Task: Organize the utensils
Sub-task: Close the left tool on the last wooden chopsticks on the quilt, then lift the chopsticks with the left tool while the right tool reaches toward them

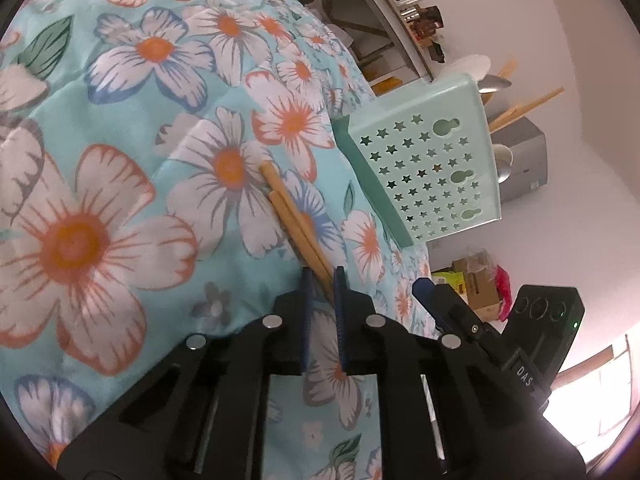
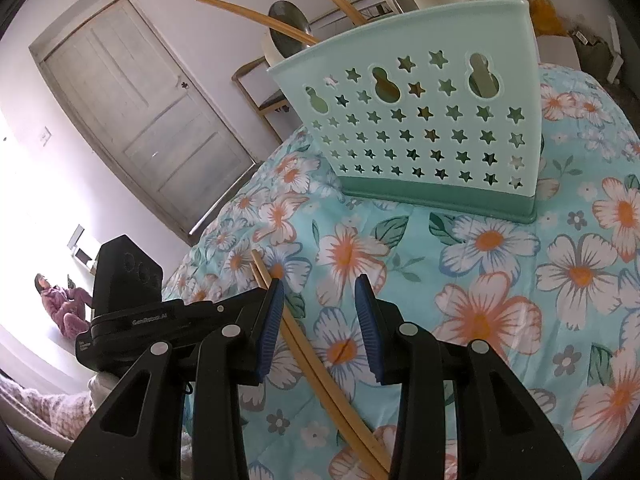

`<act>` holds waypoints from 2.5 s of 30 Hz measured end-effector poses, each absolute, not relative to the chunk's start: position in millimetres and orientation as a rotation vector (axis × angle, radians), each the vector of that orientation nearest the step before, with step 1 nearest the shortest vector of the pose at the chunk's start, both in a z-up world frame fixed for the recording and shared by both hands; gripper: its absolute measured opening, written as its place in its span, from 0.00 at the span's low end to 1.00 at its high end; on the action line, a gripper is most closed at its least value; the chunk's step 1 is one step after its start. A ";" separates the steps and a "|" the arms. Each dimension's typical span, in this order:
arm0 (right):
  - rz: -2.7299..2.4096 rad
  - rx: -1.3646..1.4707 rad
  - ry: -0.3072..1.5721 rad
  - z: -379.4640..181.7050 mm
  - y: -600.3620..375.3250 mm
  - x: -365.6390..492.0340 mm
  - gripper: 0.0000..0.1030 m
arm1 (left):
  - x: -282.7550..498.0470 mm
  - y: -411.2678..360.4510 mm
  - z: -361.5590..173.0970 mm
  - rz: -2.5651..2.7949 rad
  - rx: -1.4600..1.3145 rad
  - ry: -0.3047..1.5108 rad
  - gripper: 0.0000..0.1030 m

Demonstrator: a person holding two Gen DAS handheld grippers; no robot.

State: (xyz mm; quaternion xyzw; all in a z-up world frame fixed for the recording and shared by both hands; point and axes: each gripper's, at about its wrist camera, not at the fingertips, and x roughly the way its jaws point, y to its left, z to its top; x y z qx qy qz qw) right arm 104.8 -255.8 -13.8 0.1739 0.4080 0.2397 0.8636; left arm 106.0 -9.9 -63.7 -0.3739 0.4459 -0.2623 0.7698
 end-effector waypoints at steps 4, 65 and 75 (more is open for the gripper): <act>0.495 0.368 0.858 -14.7 -257.2 105.6 0.35 | 104.5 -12.2 -61.0 -0.578 -0.787 0.953 0.09; 0.486 0.366 0.867 -16.1 -255.4 97.6 0.35 | 113.8 -7.7 -49.6 -0.417 -0.684 1.025 0.22; 0.495 0.307 0.862 -6.7 -249.6 96.8 0.35 | 94.7 -13.4 -39.4 -0.405 -0.471 0.905 0.19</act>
